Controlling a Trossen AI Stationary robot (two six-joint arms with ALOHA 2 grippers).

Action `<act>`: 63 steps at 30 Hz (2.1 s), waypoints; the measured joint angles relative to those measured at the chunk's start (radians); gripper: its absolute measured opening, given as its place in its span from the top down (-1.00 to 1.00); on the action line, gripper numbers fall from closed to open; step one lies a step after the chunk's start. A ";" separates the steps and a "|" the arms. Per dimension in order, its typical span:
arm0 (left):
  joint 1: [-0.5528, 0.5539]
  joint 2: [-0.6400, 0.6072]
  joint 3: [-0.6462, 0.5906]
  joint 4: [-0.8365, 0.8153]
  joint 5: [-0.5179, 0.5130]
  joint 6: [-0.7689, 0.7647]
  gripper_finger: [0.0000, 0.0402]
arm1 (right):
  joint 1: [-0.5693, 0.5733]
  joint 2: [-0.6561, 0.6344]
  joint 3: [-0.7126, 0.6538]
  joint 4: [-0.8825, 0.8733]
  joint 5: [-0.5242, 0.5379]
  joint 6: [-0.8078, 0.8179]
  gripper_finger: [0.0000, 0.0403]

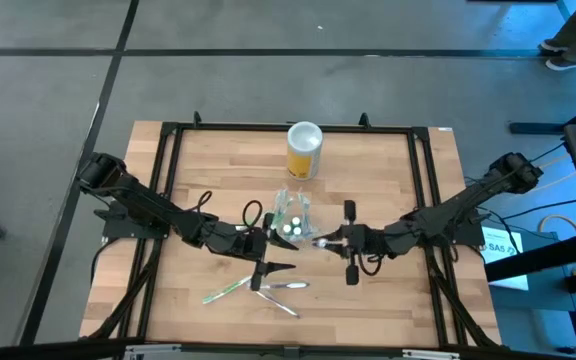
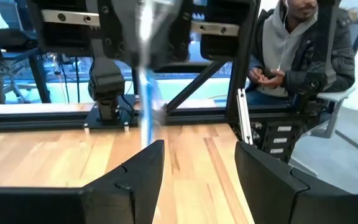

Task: Pick & Place toothbrushing station
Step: Put the blue toothbrush into the transparent organizer

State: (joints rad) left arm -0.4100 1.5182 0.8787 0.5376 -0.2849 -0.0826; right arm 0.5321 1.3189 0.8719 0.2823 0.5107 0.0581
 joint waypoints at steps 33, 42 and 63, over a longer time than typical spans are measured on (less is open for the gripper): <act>-0.119 -0.215 0.000 -0.487 -0.326 -0.038 0.04 | -0.285 0.020 -0.093 -0.159 -0.017 0.382 0.91; -0.120 -0.215 0.000 -0.489 -0.326 -0.061 0.04 | -0.304 0.106 -0.093 -0.158 -0.013 0.406 0.91; -0.120 -0.214 0.001 -0.490 -0.325 -0.061 0.04 | -0.316 0.239 -0.093 -0.144 -0.056 0.484 0.83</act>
State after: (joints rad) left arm -0.5304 1.3041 0.8799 0.0479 -0.6102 -0.1436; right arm 0.2157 1.5574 0.7784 0.1387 0.4543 0.5425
